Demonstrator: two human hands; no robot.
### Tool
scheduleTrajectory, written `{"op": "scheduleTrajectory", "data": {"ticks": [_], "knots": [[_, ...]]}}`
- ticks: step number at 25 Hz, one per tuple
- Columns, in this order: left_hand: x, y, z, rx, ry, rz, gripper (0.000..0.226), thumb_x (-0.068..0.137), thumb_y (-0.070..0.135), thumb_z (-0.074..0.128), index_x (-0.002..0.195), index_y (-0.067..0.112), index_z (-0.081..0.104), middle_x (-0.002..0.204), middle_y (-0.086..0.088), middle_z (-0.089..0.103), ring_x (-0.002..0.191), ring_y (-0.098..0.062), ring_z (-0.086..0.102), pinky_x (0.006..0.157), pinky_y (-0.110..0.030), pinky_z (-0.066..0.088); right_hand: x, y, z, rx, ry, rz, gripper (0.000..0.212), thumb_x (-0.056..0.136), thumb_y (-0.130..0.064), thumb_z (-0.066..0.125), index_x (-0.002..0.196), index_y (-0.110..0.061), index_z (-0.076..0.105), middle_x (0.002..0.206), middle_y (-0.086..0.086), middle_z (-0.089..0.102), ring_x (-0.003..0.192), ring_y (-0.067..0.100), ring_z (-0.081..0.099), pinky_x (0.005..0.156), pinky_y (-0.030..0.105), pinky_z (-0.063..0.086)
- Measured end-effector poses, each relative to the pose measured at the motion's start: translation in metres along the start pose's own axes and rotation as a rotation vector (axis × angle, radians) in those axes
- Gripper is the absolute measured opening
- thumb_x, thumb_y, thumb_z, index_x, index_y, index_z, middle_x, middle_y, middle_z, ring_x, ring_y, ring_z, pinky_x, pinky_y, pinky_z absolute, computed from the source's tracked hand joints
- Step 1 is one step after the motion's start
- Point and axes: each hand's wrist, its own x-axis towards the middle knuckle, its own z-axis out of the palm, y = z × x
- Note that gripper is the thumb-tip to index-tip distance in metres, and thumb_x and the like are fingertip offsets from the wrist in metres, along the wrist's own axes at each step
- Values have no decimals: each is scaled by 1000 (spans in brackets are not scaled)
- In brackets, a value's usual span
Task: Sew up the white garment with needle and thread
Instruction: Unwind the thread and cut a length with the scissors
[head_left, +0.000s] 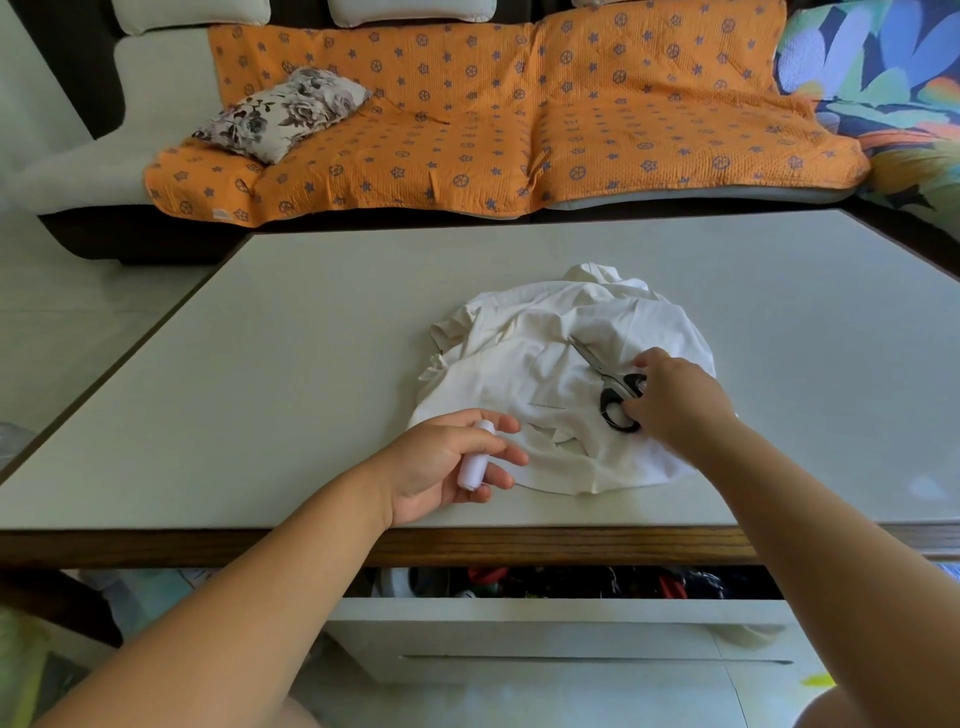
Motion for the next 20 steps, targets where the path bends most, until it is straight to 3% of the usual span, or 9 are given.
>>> {"op": "scheduleTrajectory", "data": {"ticks": [4, 8, 12, 15, 20], "knots": [[2, -1, 1, 10, 22, 12, 26, 96, 4, 53, 122, 9, 58, 96, -11, 73, 65, -17, 63, 54, -25, 48, 1, 3, -2, -37, 20, 5, 38, 88, -26, 63, 123, -13, 58, 108, 8, 65, 96, 32, 60, 69, 32, 43], [5, -2, 4, 4, 38, 30, 26, 95, 5, 54, 121, 10, 59, 99, -12, 73, 64, -17, 62, 54, -25, 48, 4, 7, 0, 49, 168, 6, 26, 97, -23, 53, 119, -16, 66, 120, 9, 55, 105, 32, 55, 74, 34, 41], [8, -1, 5, -4, 48, 38, 26, 95, 4, 54, 121, 10, 60, 99, -12, 73, 62, -16, 62, 53, -25, 48, 6, 12, 5, -88, 36, -47, 29, 97, -30, 54, 121, -19, 65, 113, 9, 58, 115, 31, 45, 82, 37, 42], [10, -1, 3, -5, 66, 43, 27, 95, 4, 55, 120, 11, 60, 100, -13, 74, 61, -16, 61, 52, -25, 48, 8, 11, -1, 53, 89, -42, 24, 93, -26, 62, 115, -17, 68, 112, 9, 61, 109, 29, 50, 82, 36, 44], [16, -4, 3, -7, 94, 48, 27, 95, 5, 55, 120, 12, 61, 101, -12, 74, 61, -15, 60, 51, -24, 48, 7, 10, -19, 394, 107, 17, 15, 88, -14, 67, 102, -14, 64, 92, 0, 64, 82, 20, 60, 78, 34, 50]]}}
